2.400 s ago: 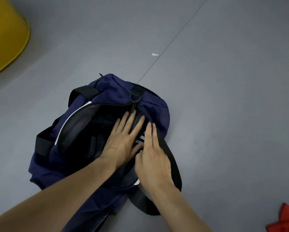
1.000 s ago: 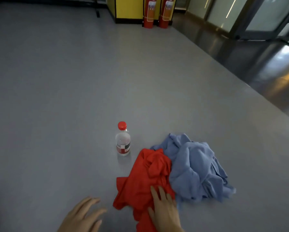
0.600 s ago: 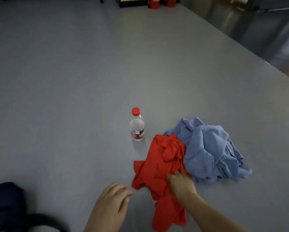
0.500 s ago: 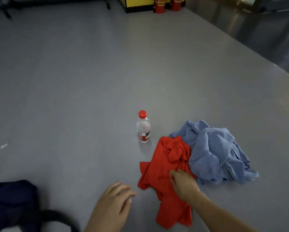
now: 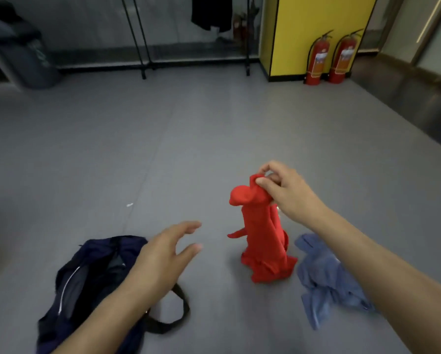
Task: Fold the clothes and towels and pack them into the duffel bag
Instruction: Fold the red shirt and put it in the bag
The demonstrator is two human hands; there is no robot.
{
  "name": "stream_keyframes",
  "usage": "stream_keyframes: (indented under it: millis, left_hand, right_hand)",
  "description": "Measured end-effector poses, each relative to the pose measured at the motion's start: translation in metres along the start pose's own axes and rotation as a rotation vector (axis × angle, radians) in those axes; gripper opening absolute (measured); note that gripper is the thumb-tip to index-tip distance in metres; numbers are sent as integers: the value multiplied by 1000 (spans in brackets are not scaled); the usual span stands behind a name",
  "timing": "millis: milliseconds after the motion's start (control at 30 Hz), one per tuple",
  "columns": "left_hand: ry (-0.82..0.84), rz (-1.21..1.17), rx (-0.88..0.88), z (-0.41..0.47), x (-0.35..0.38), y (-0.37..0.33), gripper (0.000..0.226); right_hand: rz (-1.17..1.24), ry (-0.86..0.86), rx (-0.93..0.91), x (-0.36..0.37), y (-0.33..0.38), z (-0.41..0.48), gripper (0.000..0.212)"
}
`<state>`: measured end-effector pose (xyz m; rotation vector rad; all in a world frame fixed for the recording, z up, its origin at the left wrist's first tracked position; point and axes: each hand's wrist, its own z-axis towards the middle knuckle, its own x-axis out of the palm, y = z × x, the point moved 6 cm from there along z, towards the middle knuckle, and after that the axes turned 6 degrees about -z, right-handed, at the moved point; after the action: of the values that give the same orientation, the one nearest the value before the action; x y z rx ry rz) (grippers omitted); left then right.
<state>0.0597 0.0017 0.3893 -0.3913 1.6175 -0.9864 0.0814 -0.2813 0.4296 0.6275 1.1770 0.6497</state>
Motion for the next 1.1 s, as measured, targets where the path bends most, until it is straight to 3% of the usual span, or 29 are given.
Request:
stream_keyframes:
  millis: [133,267,400,567,700,800,933,1000,1100]
  left_hand:
    - [-116,-64,147,-17,-26,-47,51]
    - [-265,-177,229,-26,-50,-56,56]
    - [-184,-235,189,-17,-49,-46,64]
    - [-132,-182,200,16,-48,-37,5]
    - [-139,-240,219,26,-57,-29,6]
    - [-133,-116,216,33,-68,-19,10]
    - [-221,251,77,43,-89,11,13]
    - [-320,128,66,44,-102,17,13]
    - [-405,-399,73,43,-115,21,11]
  right_hand:
    - [-31,2,-112,-20,95,-8,10]
    - [54,-11,-117,-12,142,-25,8]
    - [95,13,-69,25,154,-35,10]
    - [181,26,-17,65,131,-34,16]
    - [127,119,1,87,106,-30,13]
    - [-88,114,-65,90,104,-19,11]
    - [82,-24,-121,79,113,-4,9]
    - [164,-66,-115,77,114,-2,8]
    - [230,-122,-58,73,110,2,9]
